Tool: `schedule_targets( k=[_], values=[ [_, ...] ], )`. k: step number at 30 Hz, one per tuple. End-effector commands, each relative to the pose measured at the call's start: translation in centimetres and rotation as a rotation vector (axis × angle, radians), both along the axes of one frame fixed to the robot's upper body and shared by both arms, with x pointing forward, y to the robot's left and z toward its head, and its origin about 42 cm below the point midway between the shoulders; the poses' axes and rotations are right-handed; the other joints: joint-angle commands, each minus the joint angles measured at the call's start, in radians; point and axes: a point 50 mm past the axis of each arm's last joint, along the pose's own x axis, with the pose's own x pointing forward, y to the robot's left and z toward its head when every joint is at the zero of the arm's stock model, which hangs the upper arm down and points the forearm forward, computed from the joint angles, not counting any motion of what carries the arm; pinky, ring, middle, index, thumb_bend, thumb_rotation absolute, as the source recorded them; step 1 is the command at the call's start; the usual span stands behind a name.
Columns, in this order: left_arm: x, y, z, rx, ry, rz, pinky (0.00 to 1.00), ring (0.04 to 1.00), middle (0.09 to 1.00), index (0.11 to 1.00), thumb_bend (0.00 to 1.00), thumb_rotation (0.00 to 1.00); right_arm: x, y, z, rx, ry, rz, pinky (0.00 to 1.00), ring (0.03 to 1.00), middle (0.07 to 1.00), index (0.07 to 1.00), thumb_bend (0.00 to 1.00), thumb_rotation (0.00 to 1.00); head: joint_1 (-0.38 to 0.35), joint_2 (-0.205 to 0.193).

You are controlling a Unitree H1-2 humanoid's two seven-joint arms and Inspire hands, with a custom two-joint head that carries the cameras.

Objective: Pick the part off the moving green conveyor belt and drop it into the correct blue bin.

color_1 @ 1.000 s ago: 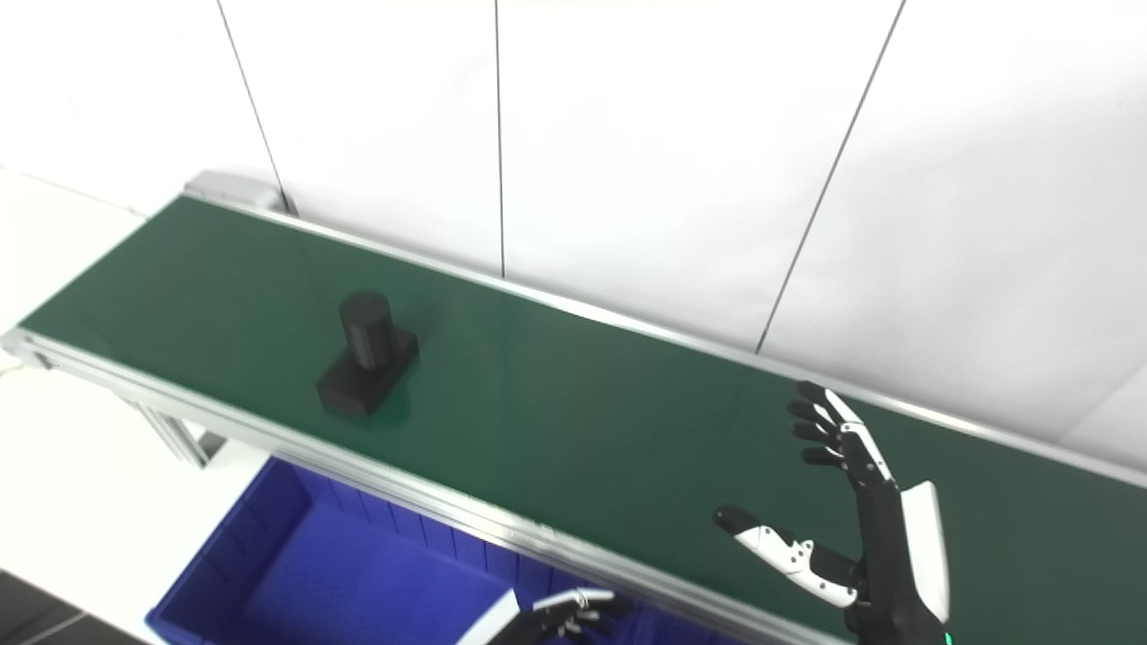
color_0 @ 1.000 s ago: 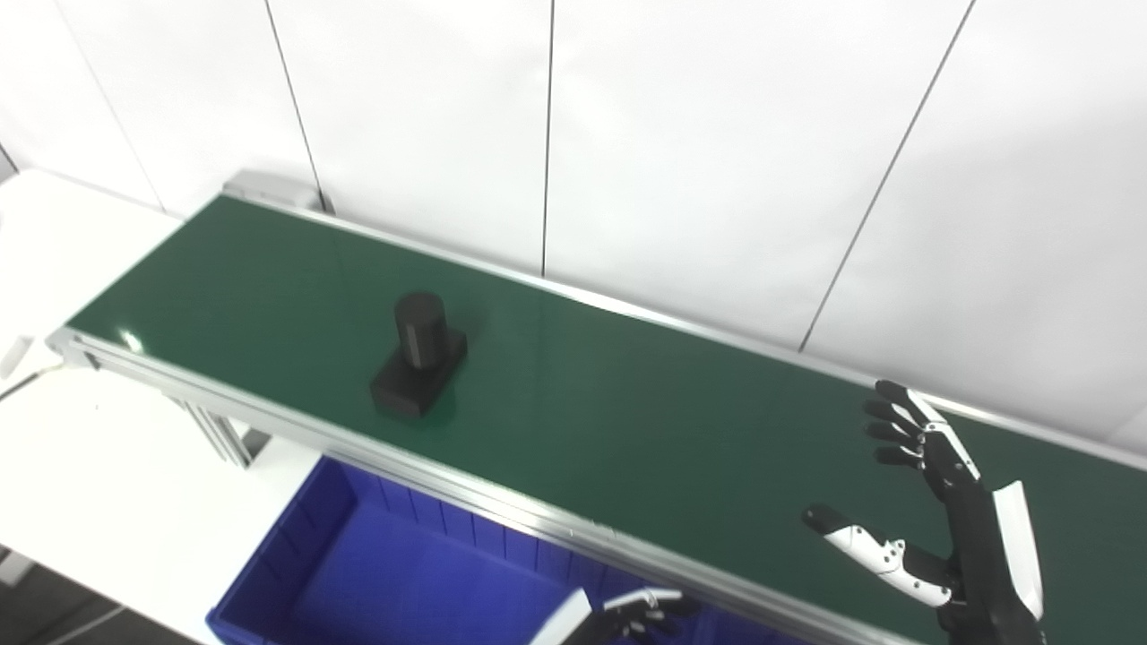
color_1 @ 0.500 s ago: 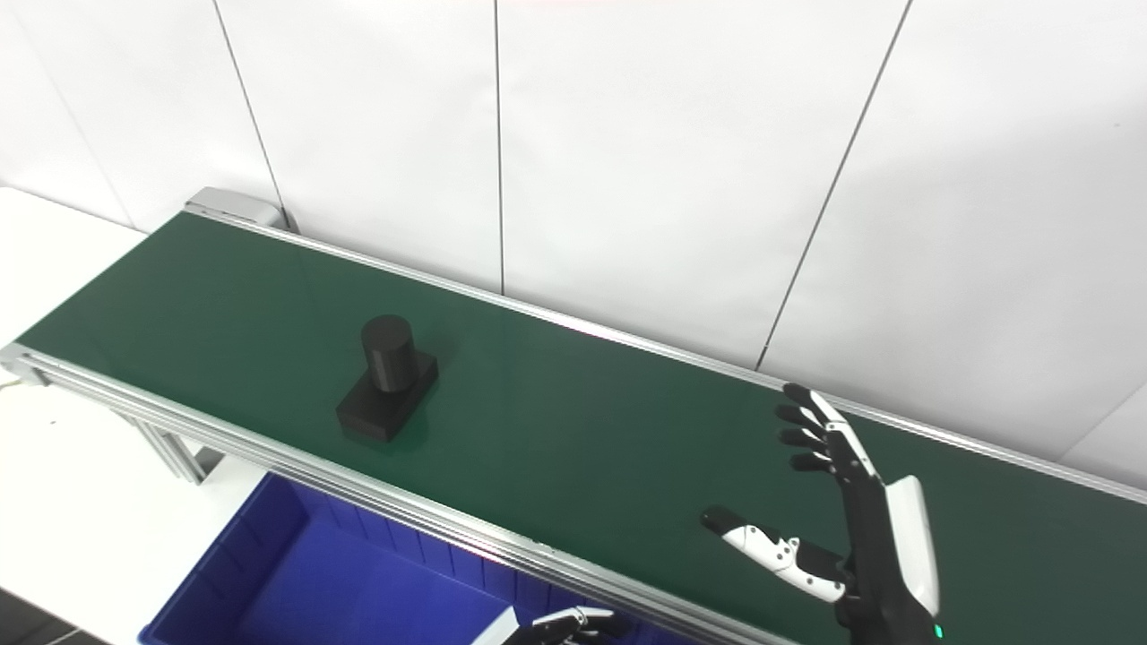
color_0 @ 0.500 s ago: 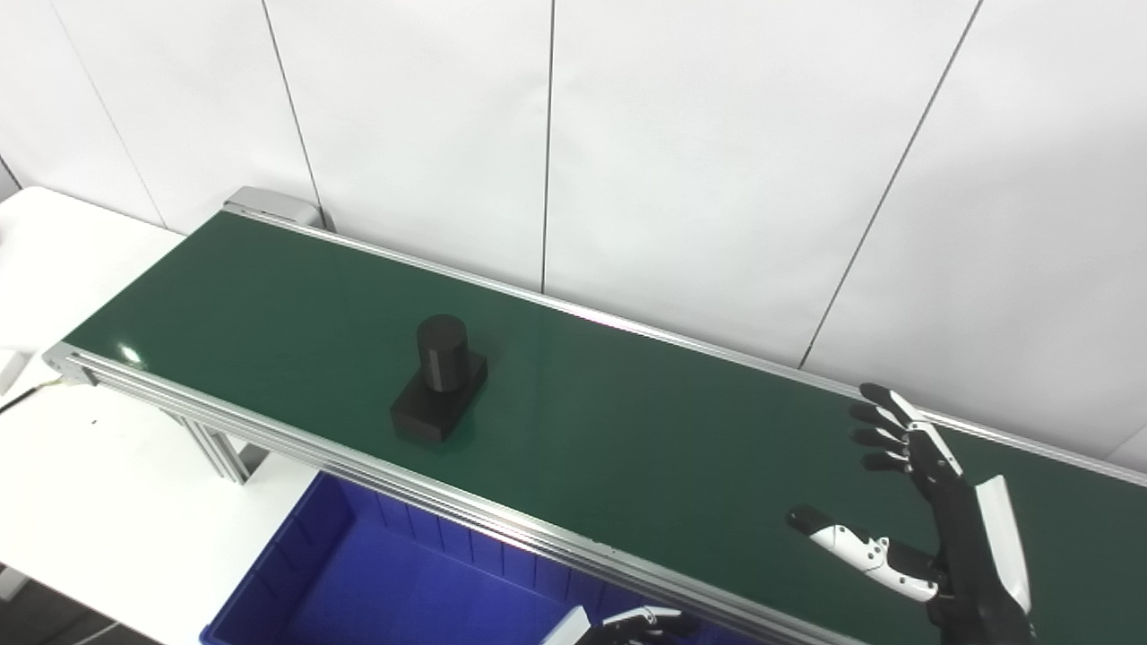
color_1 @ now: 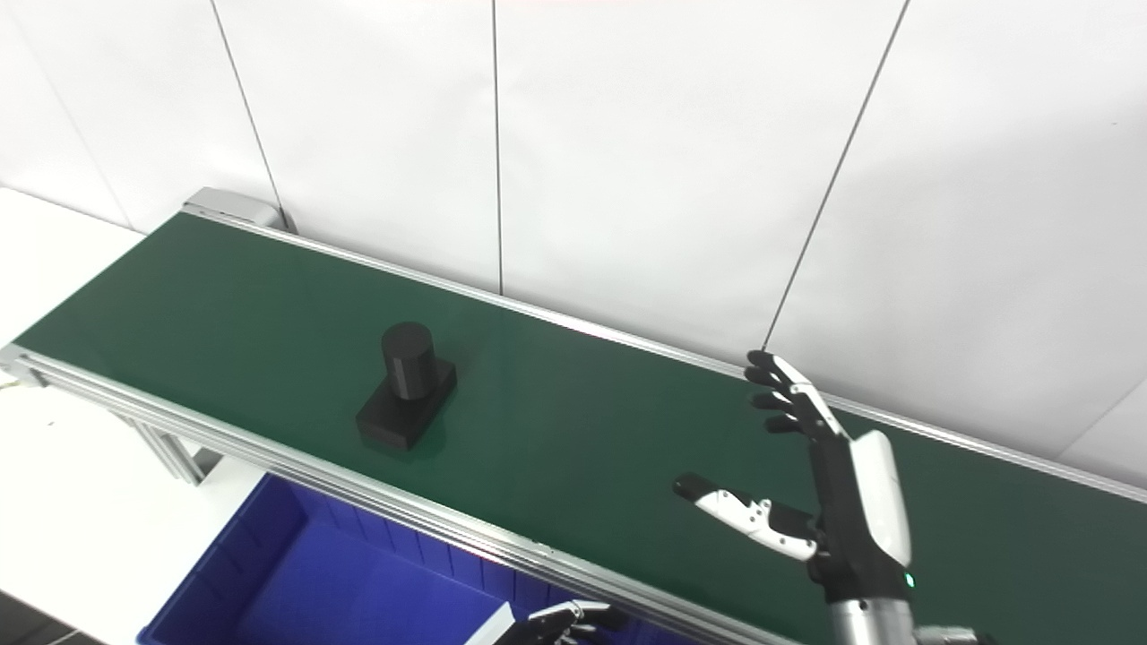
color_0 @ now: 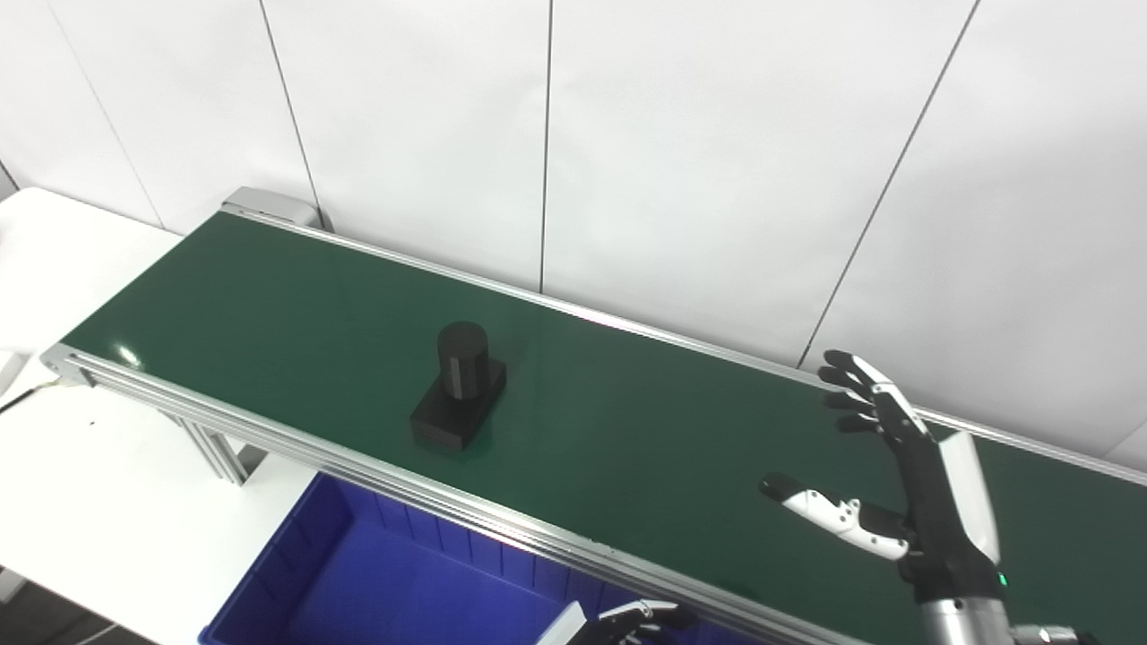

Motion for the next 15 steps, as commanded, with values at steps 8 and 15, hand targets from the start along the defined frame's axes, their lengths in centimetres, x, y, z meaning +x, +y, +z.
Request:
schedule_targets(
  k=[8,15],
  values=[
    [0.3,-0.4,0.8,-0.058,-0.062,0.037,0.60,0.714,0.803,0.793,0.92,0.05,2.4,2.6,1.4,-0.037,0.002,0.037,0.66,0.746,0.814,0.865,0.81,0.52,-0.035,0.009],
    [0.2,-0.4,0.9,-0.079,-0.062,0.049,0.58,0.700,0.793,0.779,0.92,0.05,3.7,4.1,1.4,-0.053,0.019,0.064,0.66,0.745,0.812,0.864,0.82,0.49,-0.051,0.018]
  ],
)
